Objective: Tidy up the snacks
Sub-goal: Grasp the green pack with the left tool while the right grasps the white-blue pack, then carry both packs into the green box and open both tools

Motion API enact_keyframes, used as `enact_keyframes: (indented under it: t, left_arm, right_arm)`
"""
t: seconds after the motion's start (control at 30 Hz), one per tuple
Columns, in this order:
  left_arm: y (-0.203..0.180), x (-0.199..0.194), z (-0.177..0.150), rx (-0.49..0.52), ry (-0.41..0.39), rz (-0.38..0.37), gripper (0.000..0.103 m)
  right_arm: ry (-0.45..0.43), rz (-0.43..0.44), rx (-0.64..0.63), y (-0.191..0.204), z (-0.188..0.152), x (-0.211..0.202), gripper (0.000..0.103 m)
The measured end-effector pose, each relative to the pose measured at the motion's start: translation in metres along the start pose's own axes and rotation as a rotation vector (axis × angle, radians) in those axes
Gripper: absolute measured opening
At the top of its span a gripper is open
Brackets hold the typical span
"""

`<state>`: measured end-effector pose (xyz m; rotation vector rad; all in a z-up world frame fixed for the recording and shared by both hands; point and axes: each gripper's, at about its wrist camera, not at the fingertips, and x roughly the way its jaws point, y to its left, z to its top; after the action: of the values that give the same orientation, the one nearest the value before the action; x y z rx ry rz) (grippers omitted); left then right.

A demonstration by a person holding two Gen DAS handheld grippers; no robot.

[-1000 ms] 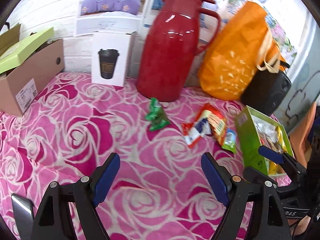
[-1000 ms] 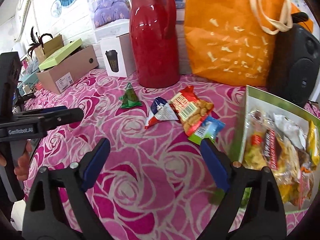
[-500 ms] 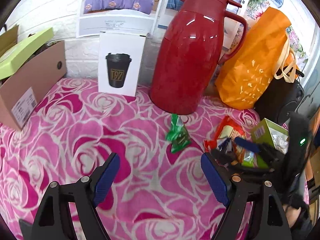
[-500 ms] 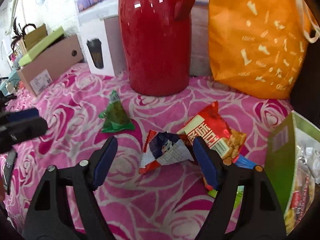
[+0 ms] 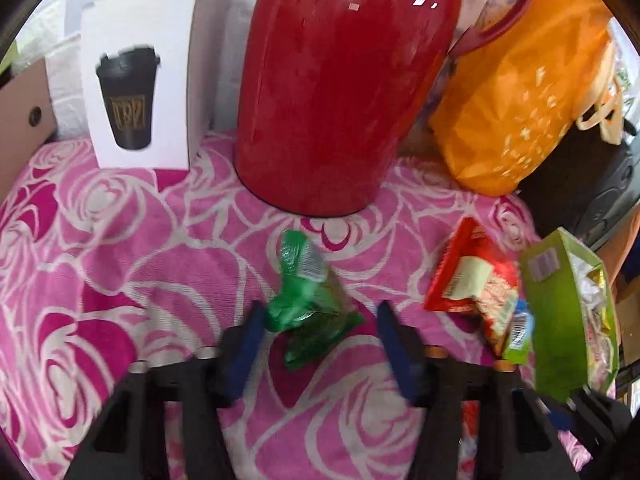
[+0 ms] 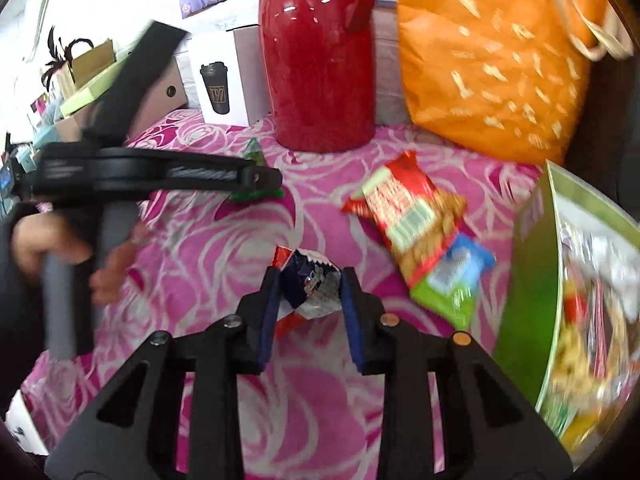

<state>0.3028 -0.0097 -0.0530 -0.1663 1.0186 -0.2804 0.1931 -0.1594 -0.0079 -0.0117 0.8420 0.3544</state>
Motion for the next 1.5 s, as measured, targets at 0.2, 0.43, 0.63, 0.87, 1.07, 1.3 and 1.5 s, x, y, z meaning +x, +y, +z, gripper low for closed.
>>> enact_keyframes:
  t: [0.2,0.43,0.63,0.87,1.07,1.3,1.5]
  left_arm:
    - [-0.012,-0.018,-0.014,0.054,-0.024,0.011,0.031]
    - [-0.04,-0.069,-0.038,0.125,-0.081,0.052,0.031]
    - [-0.069,-0.103,-0.054,0.167,-0.13,0.025,0.031]
    - [-0.109,-0.125,-0.063,0.229,-0.159,-0.012,0.031]
    - [-0.149,-0.136,-0.069,0.291,-0.166,-0.072,0.031]
    - [-0.204,-0.124,-0.069,0.38,-0.131,-0.151,0.031]
    - [-0.245,-0.108,-0.072,0.432,-0.095,-0.21,0.031]
  right_arm:
    - [0.031,0.009,0.059,-0.006,-0.02,-0.009,0.032]
    - [0.001,0.01,0.07,-0.001,-0.028,-0.029,0.032]
    - [-0.059,-0.008,0.069,0.001,-0.034,-0.06,0.032]
    - [-0.135,-0.044,0.107,-0.012,-0.043,-0.097,0.032]
    - [-0.199,-0.129,0.163,-0.041,-0.06,-0.135,0.032]
    - [-0.241,-0.244,0.29,-0.099,-0.084,-0.171,0.032]
    - [-0.291,-0.304,0.403,-0.138,-0.098,-0.192,0.032]
